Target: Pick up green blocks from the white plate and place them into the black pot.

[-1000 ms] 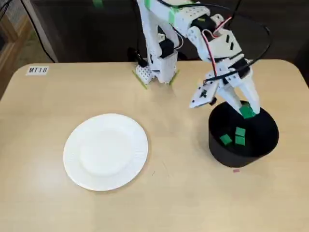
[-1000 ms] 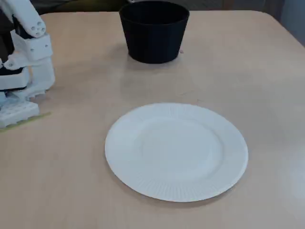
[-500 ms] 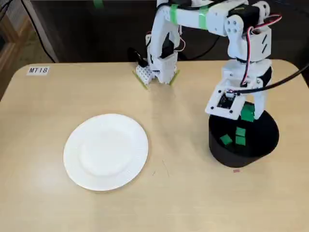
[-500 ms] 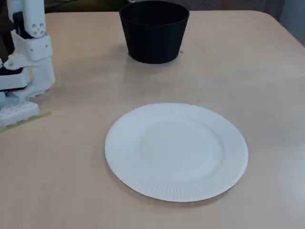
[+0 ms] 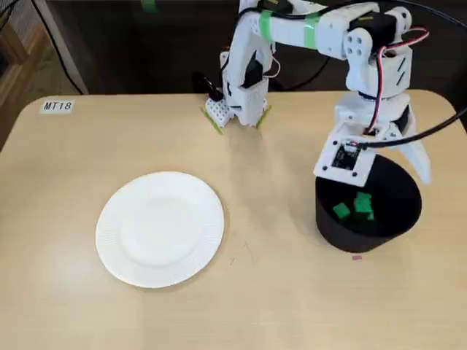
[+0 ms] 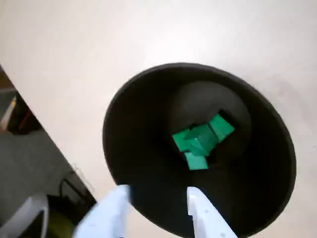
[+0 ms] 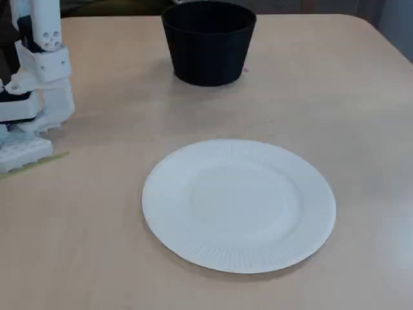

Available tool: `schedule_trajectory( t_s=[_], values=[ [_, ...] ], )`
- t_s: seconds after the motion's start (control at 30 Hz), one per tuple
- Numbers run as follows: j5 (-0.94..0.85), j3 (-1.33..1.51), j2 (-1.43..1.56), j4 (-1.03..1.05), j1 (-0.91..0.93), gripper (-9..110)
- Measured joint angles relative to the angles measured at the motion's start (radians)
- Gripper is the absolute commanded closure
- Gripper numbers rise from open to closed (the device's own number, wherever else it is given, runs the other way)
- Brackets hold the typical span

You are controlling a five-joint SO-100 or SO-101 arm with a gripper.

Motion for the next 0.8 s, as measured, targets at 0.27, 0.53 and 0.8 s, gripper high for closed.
schedule_trajectory(
  t_s=[0.27, 0.53, 0.8],
  values=[
    [0.037, 0.046, 0.419, -0.186, 0.236, 104],
    [0.146, 0.626, 1.083, -0.528, 0.462, 104],
    [0.219, 1.224, 1.577, -0.511, 0.439, 104]
  ],
)
